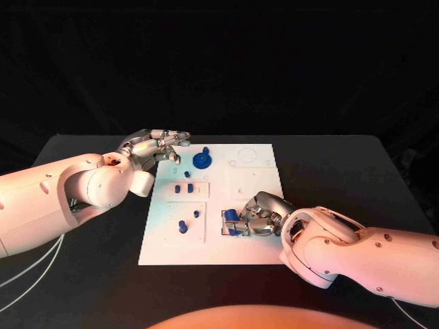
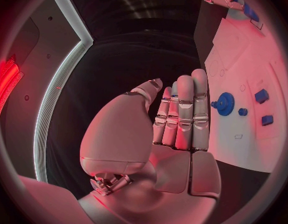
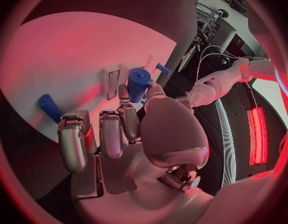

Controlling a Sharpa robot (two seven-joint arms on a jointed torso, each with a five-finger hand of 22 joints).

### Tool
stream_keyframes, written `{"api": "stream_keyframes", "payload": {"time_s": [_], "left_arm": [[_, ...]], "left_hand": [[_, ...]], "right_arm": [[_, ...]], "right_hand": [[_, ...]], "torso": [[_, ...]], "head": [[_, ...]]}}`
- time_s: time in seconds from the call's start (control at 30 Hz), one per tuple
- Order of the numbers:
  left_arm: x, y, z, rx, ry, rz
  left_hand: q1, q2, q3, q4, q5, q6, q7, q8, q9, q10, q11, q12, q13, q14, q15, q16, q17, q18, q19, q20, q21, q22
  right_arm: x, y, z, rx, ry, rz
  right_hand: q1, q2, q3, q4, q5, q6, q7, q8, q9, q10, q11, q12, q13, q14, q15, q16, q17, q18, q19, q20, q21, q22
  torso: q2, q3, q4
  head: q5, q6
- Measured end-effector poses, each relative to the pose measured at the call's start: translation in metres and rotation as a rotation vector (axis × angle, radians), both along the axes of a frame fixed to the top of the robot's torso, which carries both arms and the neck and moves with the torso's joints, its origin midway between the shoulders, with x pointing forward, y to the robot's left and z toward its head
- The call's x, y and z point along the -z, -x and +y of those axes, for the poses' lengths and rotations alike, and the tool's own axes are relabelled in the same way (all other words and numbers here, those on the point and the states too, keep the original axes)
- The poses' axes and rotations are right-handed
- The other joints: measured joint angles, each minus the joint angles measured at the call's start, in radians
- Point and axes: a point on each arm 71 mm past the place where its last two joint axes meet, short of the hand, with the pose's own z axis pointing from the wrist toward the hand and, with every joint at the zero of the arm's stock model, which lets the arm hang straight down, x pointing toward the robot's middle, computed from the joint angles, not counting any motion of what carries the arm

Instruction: Assemble the parts on the task board

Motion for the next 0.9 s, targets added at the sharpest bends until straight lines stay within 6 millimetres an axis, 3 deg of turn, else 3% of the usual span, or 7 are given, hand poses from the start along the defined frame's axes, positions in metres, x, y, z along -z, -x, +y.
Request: {"api": "stream_keyframes", "payload": {"time_s": [0.1,0.2,0.43,0.53,0.7,0.87,0.9], "left_arm": [[0.0,0.0001,0.0001,0.0,0.0,0.0],[0.0,0.0001,0.0005,0.0,-0.001,0.0],[0.0,0.0003,0.0008,0.0,-0.002,0.001],[0.0,0.0004,0.0011,-0.001,-0.002,0.002],[0.0001,0.0005,0.0016,-0.001,-0.004,0.003],[0.0002,0.0006,0.0028,-0.002,-0.007,0.005],[0.0003,0.0005,0.0033,-0.003,-0.008,0.005]], "left_hand": [[0.0,0.0,0.0,0.0,0.0,0.0,0.0,0.0,0.0,0.0,0.0,0.0,0.0,0.0,0.0,0.0,0.0,0.0,0.0,0.0,0.0,0.0],[0.0,0.0,0.0,0.0,0.0,0.0,0.0,0.0,0.0,0.0,0.0,0.0,0.0,0.0,0.0,0.0,0.0,0.0,0.0,0.0,0.0,0.0],[0.0,0.0,0.0,0.0,0.0,0.0,0.0,0.0,0.0,0.0,0.0,0.0,0.0,0.0,0.0,0.0,0.0,0.0,0.0,0.0,0.0,0.0],[0.0,0.0,0.0,0.0,0.0,0.0,0.0,0.0,0.0,0.0,0.0,0.0,0.0,0.0,0.0,0.0,0.0,0.0,0.0,0.0,0.0,0.0],[0.0,0.0,0.0,0.0,0.0,0.0,0.0,0.0,0.0,0.0,0.0,0.0,0.0,0.0,0.0,0.0,0.0,0.0,0.0,0.0,0.0,0.0],[0.0,0.0,0.0,0.0,0.0,-0.004,0.004,0.0,0.0,0.0,0.0,0.0,0.001,0.0,0.0,0.0,0.0,0.0,0.0,0.0,0.0,-0.001],[0.0,0.0,0.0,0.0,0.0,-0.004,0.004,0.0,0.0,0.0,0.0,0.0,0.001,0.0,0.0,0.0,0.0,0.0,0.0,0.0,0.0,-0.001]], "right_arm": [[0.0002,-0.0005,-0.0003,-0.002,0.003,0.0],[0.0005,-0.0014,-0.0007,-0.002,0.007,-0.001],[0.001,-0.0027,-0.0013,-0.004,0.016,-0.006],[0.0009,-0.0028,-0.0011,-0.005,0.017,-0.009],[0.0004,-0.003,-0.0011,-0.008,0.02,-0.017],[-0.0008,-0.0023,-0.0034,-0.008,0.024,-0.027],[-0.0016,-0.0016,-0.0042,-0.008,0.024,-0.03]], "right_hand": [[-0.009,0.002,-0.009,0.0,-0.01,0.002,-0.002,0.001,0.004,0.0,0.0,-0.005,0.0,0.0,0.0,0.0,0.0,0.0,0.003,-0.003,0.0,0.0],[-0.019,0.012,-0.029,0.0,-0.046,0.003,-0.003,0.006,0.012,0.0,0.0,-0.012,0.0,-0.004,-0.004,0.0,0.0,0.0,0.004,-0.004,0.0,0.0],[-0.091,0.012,-0.092,0.003,-0.226,0.006,-0.006,0.016,0.03,-0.004,-0.004,-0.019,0.0,-0.004,-0.004,-0.004,0.0,0.0,0.004,-0.004,0.0,0.0],[-0.114,0.002,-0.102,0.005,-0.27,0.003,-0.003,0.016,0.035,-0.004,-0.004,-0.03,0.0,-0.004,-0.004,-0.008,0.0,0.0,0.004,-0.004,0.0,0.0],[-0.141,-0.026,-0.108,0.005,-0.285,-0.001,-0.004,0.016,0.039,-0.008,-0.008,-0.044,0.0,-0.004,-0.004,-0.009,0.0,0.0,0.004,-0.004,0.0,0.0],[-0.144,-0.028,-0.105,0.003,-0.285,-0.006,-0.002,0.016,0.042,-0.008,-0.008,-0.047,0.0,-0.004,-0.004,-0.009,0.0,0.0,0.004,-0.004,0.0,0.0],[-0.134,-0.019,-0.098,0.0,-0.28,-0.006,-0.002,0.02,0.044,-0.008,-0.008,-0.047,0.0,-0.004,-0.004,-0.009,0.0,0.0,0.004,-0.004,0.0,0.0]], "torso": [[0.0,0.0,0.0],[0.0,0.0,0.0],[0.001,-0.0001,0.0003],[0.001,0.0,0.0002],[0.0,-0.0008,0.0001],[0.0,-0.0008,0.0001],[0.0,-0.0007,0.0001]], "head": [[0.001,0.0],[0.002,-0.001],[0.002,-0.002],[0.003,-0.003],[0.003,-0.004],[0.003,-0.004],[0.002,-0.004]]}}
